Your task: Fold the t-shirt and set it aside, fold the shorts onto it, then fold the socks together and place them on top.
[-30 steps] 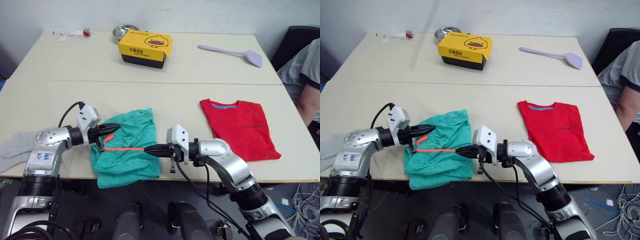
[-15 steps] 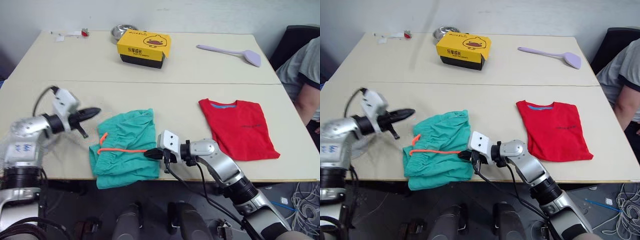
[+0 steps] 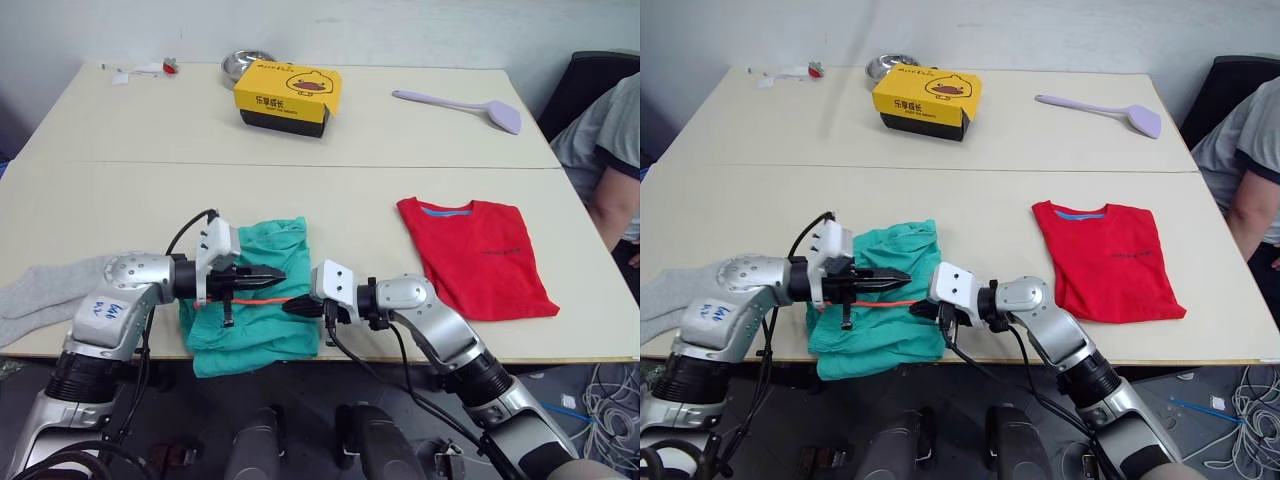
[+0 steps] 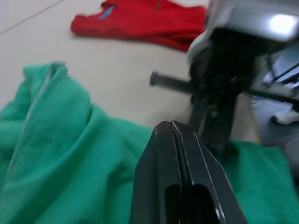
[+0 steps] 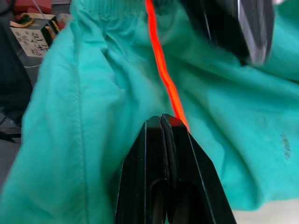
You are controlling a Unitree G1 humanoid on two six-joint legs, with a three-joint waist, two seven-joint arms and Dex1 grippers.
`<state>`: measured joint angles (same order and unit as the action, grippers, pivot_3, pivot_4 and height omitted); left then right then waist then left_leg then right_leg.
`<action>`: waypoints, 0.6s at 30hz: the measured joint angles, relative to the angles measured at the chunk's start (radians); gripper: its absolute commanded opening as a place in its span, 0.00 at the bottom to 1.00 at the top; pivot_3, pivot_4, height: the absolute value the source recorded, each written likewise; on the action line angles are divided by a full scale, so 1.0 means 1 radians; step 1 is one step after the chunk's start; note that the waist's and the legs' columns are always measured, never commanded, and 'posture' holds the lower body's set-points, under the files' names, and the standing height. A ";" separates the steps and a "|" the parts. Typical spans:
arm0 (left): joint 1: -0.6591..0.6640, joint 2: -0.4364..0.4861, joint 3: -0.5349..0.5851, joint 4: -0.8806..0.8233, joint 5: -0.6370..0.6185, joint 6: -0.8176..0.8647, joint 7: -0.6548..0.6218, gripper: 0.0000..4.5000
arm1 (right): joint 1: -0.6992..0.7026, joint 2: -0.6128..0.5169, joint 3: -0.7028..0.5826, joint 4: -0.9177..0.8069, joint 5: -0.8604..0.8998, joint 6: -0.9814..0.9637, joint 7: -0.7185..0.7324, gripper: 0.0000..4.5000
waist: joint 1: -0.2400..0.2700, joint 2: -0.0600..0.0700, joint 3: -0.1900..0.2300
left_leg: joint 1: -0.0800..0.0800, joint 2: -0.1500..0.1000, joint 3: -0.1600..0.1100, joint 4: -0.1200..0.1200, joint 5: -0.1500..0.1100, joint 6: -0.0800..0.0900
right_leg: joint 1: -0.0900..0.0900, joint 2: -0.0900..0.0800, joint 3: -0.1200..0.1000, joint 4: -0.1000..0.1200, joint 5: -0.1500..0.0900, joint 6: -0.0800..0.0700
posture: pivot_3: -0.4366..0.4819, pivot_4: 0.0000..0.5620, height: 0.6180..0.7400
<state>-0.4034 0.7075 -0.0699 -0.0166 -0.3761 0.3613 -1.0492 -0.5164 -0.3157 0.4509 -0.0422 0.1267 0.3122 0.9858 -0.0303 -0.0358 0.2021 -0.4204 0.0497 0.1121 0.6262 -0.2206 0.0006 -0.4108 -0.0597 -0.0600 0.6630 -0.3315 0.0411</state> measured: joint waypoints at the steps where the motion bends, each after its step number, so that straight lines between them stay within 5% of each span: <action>1: 0.004 -0.001 -0.006 0.029 0.026 -0.023 0.008 0.00 | 0.003 -0.006 0.000 -0.001 0.001 0.000 0.007 0.01 | 0.001 0.000 0.000 | 0.000 0.000 0.000 0.000 -0.001 0.001 | 0.000 0.000 0.000 0.000 0.000 0.000 | 0.48 0.27 1.00; 9: -0.029 -0.106 0.015 0.254 0.123 -0.224 0.119 0.00 | 0.052 -0.031 0.020 0.089 -0.042 -0.166 0.033 0.01 | 0.004 0.000 0.000 | 0.000 -0.001 0.000 0.002 -0.002 0.004 | 0.001 -0.001 -0.001 0.000 0.000 0.000 | 0.48 0.27 1.00; 18: -0.087 -0.105 0.061 0.417 0.193 -0.374 0.220 0.00 | 0.102 -0.106 -0.009 0.018 -0.005 -0.149 0.095 0.01 | 0.002 -0.001 -0.001 | 0.001 0.000 -0.001 0.002 -0.002 0.004 | 0.002 -0.001 -0.002 0.001 0.000 0.000 | 0.48 0.27 1.00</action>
<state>-0.4908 0.6029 -0.0092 0.4001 -0.1828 -0.0125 -0.8296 -0.4141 -0.4216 0.4416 -0.0240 0.1218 0.1632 1.0807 -0.0279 -0.0365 0.2010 -0.4196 0.0496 0.1110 0.6284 -0.2229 0.0044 -0.4089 -0.0608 -0.0617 0.6642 -0.3313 0.0415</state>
